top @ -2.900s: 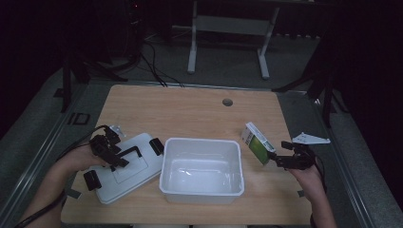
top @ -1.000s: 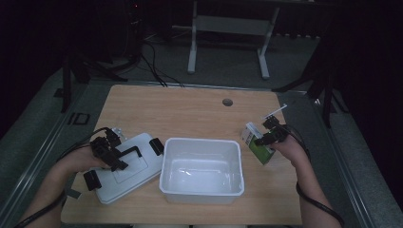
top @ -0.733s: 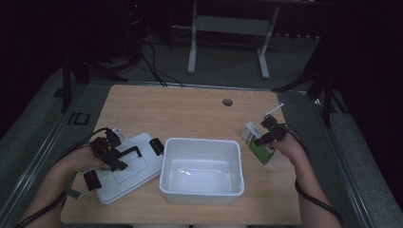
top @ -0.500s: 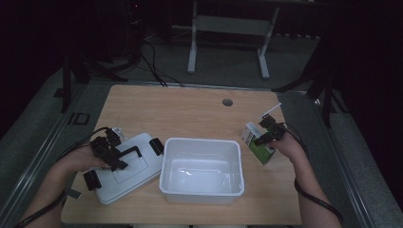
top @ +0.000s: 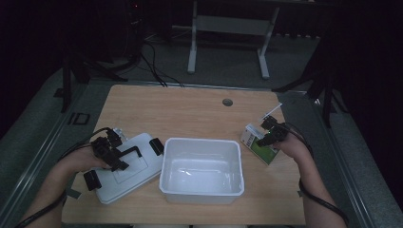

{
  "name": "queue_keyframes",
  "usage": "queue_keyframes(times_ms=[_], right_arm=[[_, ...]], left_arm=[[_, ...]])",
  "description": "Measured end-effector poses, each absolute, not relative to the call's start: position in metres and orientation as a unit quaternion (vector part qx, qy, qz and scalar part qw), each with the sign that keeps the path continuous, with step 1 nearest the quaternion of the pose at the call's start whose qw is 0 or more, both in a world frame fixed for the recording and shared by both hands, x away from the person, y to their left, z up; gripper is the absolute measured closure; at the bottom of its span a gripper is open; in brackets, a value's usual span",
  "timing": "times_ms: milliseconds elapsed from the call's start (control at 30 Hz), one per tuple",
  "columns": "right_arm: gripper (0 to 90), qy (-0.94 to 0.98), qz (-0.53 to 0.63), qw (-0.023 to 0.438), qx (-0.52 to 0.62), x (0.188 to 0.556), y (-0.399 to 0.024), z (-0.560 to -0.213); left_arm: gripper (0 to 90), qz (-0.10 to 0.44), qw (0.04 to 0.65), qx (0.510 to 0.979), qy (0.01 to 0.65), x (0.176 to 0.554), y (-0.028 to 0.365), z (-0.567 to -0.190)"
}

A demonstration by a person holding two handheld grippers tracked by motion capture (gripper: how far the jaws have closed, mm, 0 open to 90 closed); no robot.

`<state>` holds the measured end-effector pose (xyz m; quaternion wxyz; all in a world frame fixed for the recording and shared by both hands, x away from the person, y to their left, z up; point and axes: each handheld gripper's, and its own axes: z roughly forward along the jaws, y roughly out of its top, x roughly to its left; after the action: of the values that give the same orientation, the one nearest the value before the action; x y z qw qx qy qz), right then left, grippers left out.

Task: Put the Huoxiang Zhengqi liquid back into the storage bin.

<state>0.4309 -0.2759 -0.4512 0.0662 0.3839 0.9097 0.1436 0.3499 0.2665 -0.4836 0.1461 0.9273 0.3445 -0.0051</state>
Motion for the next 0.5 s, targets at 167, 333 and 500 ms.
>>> queue_keyframes(times_ms=[167, 333, 500], right_arm=[[63.6, 0.920, 0.141, 0.065, 0.359, 0.423, -0.276, -0.439], [63.7, 0.925, 0.150, 0.055, 0.345, 0.417, -0.275, -0.427], [63.7, 0.930, 0.155, 0.058, 0.327, 0.409, -0.272, -0.411]], left_arm=[[30.3, -0.003, 0.145, 0.927, 0.345, 0.350, 0.267, -0.481], [30.3, 0.000, 0.147, 0.927, 0.345, 0.350, 0.266, -0.481], [30.3, -0.004, 0.148, 0.929, 0.340, 0.350, 0.264, -0.482]])
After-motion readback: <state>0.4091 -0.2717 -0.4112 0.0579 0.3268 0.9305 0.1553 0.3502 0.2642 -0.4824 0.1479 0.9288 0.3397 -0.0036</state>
